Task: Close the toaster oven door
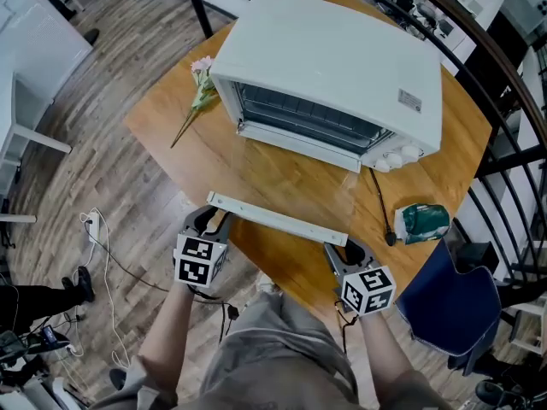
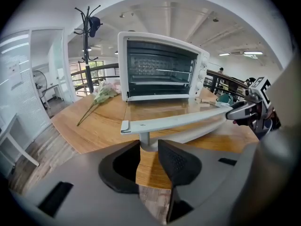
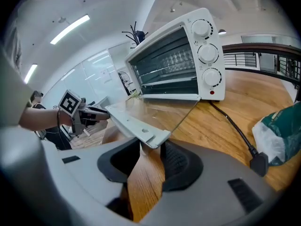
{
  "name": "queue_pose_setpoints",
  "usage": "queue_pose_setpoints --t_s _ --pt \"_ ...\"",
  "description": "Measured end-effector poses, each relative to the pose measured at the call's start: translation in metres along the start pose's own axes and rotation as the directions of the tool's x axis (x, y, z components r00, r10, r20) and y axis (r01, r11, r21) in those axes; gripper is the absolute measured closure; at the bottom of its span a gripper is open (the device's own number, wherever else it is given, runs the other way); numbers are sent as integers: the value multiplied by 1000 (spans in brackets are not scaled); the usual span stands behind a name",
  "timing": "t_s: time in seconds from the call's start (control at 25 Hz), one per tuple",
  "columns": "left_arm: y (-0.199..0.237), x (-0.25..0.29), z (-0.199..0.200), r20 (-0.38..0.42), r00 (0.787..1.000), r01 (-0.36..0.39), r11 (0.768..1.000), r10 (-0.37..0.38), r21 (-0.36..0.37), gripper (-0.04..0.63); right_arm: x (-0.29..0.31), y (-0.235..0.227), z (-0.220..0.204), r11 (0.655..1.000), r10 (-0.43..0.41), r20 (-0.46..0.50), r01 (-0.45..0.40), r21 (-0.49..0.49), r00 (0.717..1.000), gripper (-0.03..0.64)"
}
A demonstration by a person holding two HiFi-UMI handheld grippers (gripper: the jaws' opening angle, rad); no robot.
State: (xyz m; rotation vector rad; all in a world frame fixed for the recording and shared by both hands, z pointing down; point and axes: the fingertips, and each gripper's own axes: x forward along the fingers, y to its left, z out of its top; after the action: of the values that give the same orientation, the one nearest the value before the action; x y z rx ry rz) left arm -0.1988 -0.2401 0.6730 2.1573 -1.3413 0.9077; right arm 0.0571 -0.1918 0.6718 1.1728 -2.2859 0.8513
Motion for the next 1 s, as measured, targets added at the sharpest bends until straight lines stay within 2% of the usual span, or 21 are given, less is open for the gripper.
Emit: queue_pose_setpoints --t_s 0.16,0.4,0.52,0.68,0.8,1.0 --pt "-1 -18 21 23 1000 7 1000 -7 -10 459 -14 5 24 999 21 33 -22 25 999 464" --pt "7 -39 79 124 992 -6 1000 9 -27 459 -26 0 83 995 54 150 -66 77 987 465" --pt "10 -42 102 133 991 -5 999 10 -37 459 -28 -1 105 994 60 175 -75 83 983 486" --pt "17 -43 127 145 989 -6 1000 10 -31 460 -26 -5 130 988 56 203 -83 127 978 479" --pt "19 -42 145 162 987 -13 999 18 -29 462 -26 -12 147 978 61 231 -104 178 971 474" --pt "22 -42 178 191 981 -43 999 38 22 477 -26 -22 177 948 82 281 -162 275 956 474"
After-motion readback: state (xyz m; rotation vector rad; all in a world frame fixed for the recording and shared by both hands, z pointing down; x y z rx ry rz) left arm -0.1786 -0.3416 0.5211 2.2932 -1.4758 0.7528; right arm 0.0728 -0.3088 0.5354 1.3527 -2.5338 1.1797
